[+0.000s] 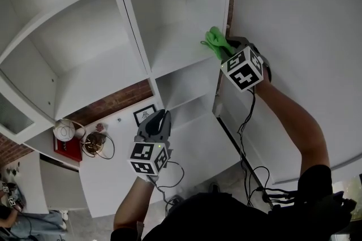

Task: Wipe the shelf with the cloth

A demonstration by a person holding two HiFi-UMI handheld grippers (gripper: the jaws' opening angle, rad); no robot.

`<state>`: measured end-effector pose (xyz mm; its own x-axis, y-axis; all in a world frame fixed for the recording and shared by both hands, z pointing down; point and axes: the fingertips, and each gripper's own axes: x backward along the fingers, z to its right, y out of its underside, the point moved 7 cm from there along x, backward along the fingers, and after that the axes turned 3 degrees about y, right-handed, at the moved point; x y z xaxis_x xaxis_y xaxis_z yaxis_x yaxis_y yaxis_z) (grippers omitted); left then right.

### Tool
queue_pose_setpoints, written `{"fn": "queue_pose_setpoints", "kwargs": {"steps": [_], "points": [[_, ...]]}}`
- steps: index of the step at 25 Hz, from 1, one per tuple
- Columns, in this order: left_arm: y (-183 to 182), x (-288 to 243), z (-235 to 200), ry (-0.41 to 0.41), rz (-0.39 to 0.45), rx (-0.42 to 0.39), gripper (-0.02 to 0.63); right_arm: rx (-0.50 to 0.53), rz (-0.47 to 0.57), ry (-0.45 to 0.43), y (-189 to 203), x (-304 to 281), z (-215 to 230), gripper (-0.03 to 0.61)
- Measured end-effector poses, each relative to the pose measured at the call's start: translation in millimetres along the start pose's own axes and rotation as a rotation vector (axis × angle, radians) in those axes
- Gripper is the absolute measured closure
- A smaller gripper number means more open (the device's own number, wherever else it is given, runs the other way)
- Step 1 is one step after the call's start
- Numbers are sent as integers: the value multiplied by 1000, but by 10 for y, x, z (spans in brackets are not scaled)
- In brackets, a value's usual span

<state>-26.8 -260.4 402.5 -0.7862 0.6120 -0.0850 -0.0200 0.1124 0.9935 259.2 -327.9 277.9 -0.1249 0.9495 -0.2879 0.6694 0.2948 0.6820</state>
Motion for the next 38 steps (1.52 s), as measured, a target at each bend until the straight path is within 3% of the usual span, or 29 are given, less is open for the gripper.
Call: {"fn": "queue_pose_setpoints", "kwargs": {"steps": [4, 9, 16, 23, 33, 38], "points": [[-51, 49, -7, -6, 10, 1, 568, 20, 58, 54, -45, 205, -10, 499], [-112, 129, -42, -31, 23, 3, 568, -130, 140, 10, -96, 413, -41, 499], [-220, 365, -193, -132, 68, 20, 568, -292, 351, 0, -194, 737, -248, 500], [-252, 649, -224, -232, 73, -75, 568, -409, 525, -58, -175, 1055, -761, 499], [-446, 999, -284, -327, 156, -92, 568, -519, 589, -106, -24, 1218, -1108, 494], [-540, 1047, -308, -349, 175, -127, 568, -543, 586, -79, 16, 1189, -1137, 494]]}}
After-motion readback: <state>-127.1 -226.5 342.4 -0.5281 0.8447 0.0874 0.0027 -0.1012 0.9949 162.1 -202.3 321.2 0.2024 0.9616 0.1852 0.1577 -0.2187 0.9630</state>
